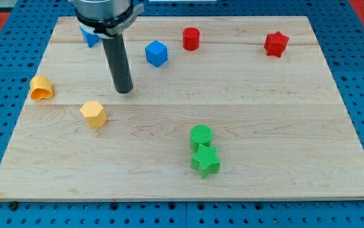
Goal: Move the blue cube towards the center right
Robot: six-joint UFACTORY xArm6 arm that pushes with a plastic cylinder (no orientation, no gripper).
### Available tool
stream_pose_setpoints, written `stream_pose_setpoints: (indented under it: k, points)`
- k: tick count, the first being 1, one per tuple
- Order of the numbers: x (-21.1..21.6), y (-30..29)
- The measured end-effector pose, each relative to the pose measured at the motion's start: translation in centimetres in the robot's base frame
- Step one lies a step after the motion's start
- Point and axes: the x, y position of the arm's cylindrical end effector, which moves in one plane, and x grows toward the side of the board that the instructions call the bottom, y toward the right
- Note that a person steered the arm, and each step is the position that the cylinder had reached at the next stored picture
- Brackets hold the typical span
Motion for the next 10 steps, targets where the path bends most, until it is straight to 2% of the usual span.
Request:
stream_pose_setpoints:
  k: [5, 6, 7, 8, 9, 10]
  points:
    - [-0.5, -1.5]
    - [-1.1, -4.1]
    - [-3.6, -7.4]
    - [-6.1, -8.1]
    - [-9.0, -2.0]
    - [-10.8, -1.4]
